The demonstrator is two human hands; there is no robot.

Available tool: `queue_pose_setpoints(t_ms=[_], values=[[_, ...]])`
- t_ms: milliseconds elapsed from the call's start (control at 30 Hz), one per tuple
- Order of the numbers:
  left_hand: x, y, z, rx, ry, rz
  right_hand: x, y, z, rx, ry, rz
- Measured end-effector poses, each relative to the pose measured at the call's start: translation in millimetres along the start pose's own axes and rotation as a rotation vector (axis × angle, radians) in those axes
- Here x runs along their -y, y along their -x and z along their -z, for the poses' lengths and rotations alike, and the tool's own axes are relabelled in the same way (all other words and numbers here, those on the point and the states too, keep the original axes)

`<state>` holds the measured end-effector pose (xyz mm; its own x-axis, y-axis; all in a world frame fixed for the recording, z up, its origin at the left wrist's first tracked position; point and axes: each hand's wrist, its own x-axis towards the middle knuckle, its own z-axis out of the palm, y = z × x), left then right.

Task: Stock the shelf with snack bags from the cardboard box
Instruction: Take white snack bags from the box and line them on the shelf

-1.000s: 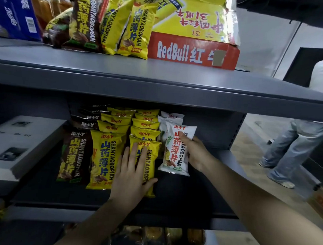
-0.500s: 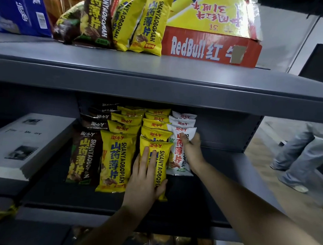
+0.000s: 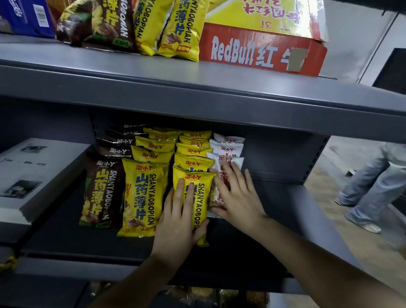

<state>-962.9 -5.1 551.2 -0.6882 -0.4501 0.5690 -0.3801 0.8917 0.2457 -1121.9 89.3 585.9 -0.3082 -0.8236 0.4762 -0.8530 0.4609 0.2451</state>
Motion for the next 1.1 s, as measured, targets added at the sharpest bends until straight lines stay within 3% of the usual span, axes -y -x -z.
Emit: queue_pose_setpoints(t_ms=[133, 333, 667, 1100], values=[[-0.1, 0.2, -0.6, -0.002, -0.026, 0.004, 0.9, -4.1, -9.9, 0.185, 0.084, -0.086], [0.0, -1.5, -3.0, -0.068, -0.121, -0.033, 3.3, -11.7, -13.4, 0.252, 0.114, -0.109], [-2.9, -19.9, -2.9, -0.094, -0.271, -0.232, -2.1, -18.0, 0.9, 0.220, 0.068, -0.024], [-0.3, -23.5, 13.4, 0.109, -0.318, -0.197, 1.0, -17.0, 9.1, 0.245, 0.106, -0.002]])
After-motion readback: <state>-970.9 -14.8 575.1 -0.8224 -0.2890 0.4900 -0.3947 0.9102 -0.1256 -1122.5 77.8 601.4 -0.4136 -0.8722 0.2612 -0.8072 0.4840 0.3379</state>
